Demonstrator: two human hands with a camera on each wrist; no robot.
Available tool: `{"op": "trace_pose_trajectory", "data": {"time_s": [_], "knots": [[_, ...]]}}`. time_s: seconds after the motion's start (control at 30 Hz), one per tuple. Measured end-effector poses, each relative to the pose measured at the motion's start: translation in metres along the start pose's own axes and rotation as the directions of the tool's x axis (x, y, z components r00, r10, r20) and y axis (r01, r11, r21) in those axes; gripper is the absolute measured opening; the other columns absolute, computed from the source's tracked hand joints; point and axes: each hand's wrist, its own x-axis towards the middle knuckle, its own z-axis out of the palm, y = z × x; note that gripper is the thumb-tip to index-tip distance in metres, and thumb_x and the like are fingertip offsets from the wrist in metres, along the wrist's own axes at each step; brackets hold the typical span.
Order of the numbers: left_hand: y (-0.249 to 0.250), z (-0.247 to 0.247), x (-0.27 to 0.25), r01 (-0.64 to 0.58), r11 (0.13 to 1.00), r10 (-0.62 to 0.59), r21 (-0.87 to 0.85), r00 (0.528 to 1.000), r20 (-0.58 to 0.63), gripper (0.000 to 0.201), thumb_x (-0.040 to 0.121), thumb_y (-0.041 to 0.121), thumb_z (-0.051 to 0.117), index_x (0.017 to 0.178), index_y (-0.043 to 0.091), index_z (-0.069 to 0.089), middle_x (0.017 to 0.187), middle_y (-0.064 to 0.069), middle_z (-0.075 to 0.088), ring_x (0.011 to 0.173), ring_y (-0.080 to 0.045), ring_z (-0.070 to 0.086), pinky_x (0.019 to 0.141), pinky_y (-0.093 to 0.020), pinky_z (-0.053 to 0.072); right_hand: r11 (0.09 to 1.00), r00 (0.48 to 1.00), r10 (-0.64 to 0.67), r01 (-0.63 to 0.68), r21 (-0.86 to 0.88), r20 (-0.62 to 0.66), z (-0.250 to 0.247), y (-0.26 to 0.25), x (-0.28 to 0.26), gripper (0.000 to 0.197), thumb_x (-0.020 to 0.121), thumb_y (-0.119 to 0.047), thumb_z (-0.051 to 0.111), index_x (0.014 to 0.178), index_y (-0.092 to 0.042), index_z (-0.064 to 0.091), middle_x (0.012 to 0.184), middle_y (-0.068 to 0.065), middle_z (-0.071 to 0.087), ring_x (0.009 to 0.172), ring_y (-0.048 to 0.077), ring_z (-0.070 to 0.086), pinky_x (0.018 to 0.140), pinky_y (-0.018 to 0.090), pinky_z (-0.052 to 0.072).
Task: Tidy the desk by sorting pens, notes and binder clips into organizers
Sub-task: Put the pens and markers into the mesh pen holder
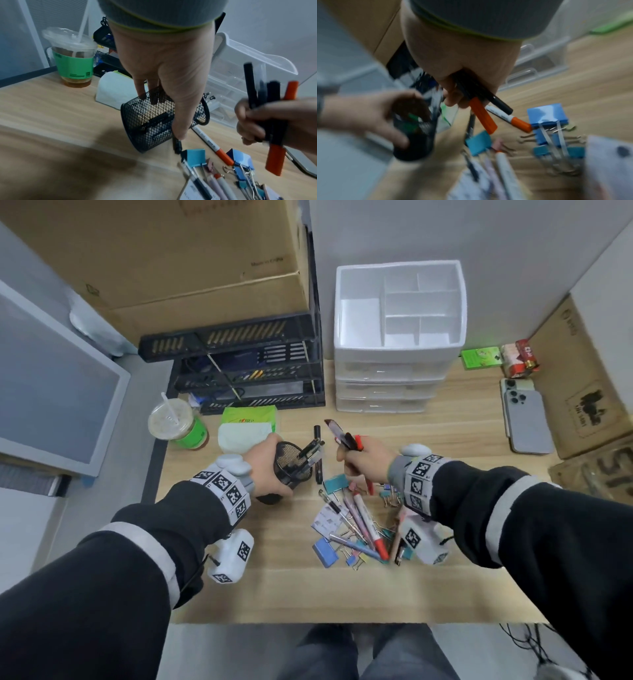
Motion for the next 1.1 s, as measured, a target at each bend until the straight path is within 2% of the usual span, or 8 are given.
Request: {"op": "trace_pose_trajectory", "data": {"time_s": [0.1,0.2,0.4,0.53,0.67,0.77,0.83,1.1], "knots": [[0.012,0.001,0.007,-0.007,0.999,0.006,0.036,0.999,0.046,0.101,0.050,0.037,0.098,0.128,0.013,0.040,0.109,-0.001,0.057,0.098,-0.022,0.059,0.083,-0.035,0.052,0.898,0.996,-0.006,0.047,0.437,-0.094,-0.002,-0.026,0.006,0.014,0.101,-0.010,0.051,0.089,-0.009,0.060,0.065,0.005,0.060,0.061,0.020,0.056,0.065,0.030,0.050],[0.020,0.005,0.009,-0.031,0.998,0.026,0.061,0.997,0.073,0.101,0.044,0.045,0.098,0.122,0.015,0.041,0.104,0.001,0.057,0.093,-0.020,0.059,0.077,-0.032,0.051,0.780,0.976,0.030,0.112,0.615,-0.216,0.003,-0.049,0.013,0.017,0.098,-0.009,0.053,0.082,-0.008,0.061,0.068,0.005,0.060,0.064,0.018,0.053,0.062,0.026,0.045],[0.038,0.006,0.015,-0.084,0.996,0.081,0.032,0.994,0.075,0.094,0.041,0.043,0.098,0.115,0.021,0.043,0.101,0.004,0.059,0.090,-0.017,0.060,0.075,-0.032,0.053,0.961,0.929,-0.037,0.134,0.241,-0.368,0.016,-0.043,0.013,0.022,0.091,-0.029,0.057,0.077,-0.013,0.061,0.063,-0.001,0.049,0.062,0.019,0.048,0.066,0.035,0.043],[0.044,0.008,0.016,-0.093,0.995,0.090,0.043,0.993,0.075,0.093,0.041,0.043,0.097,0.113,0.022,0.041,0.099,0.005,0.060,0.088,-0.017,0.062,0.075,-0.034,0.055,0.984,0.912,-0.122,0.162,0.069,-0.392,0.018,-0.030,0.011,0.040,0.096,-0.033,0.053,0.060,-0.018,0.042,0.056,-0.003,0.041,0.056,0.018,0.041,0.057,0.032,0.035],[0.045,0.011,0.012,-0.094,0.993,0.087,0.069,0.992,0.096,0.098,0.035,0.056,0.091,0.112,0.024,0.041,0.098,0.005,0.062,0.085,-0.018,0.064,0.076,-0.042,0.057,0.992,0.933,-0.129,0.122,-0.042,-0.335,0.016,-0.017,0.011,0.032,0.090,-0.034,0.065,0.071,-0.009,0.067,0.065,0.005,0.066,0.065,0.021,0.062,0.064,0.033,0.052],[0.044,0.013,0.011,-0.101,0.993,0.096,0.063,0.992,0.077,0.097,0.038,0.053,0.092,0.115,0.023,0.041,0.098,0.005,0.061,0.085,-0.017,0.063,0.075,-0.039,0.057,0.984,0.942,-0.177,0.170,-0.050,-0.285,0.015,-0.011,0.008,0.006,0.084,-0.028,0.072,0.079,-0.024,0.073,0.081,-0.005,0.073,0.081,0.012,0.070,0.077,0.031,0.059],[0.043,0.013,0.011,-0.121,0.992,0.119,0.045,0.991,0.059,0.093,0.042,0.046,0.095,0.115,0.022,0.042,0.098,0.005,0.061,0.086,-0.016,0.063,0.073,-0.034,0.055,0.977,0.940,-0.213,0.200,-0.075,-0.268,0.013,-0.011,0.007,0.010,0.081,-0.026,0.074,0.076,-0.032,0.069,0.083,-0.009,0.072,0.082,0.009,0.069,0.078,0.028,0.058],[0.036,0.012,0.011,-0.128,0.992,0.128,0.003,0.992,-0.013,0.092,0.044,0.042,0.095,0.117,0.021,0.042,0.099,0.005,0.060,0.086,-0.017,0.061,0.074,-0.034,0.054,0.964,0.938,-0.136,0.200,0.176,-0.319,0.010,-0.018,0.006,0.007,0.082,-0.023,0.073,0.088,-0.024,0.070,0.084,-0.005,0.071,0.068,0.016,0.068,0.050,0.023,0.052]]}}
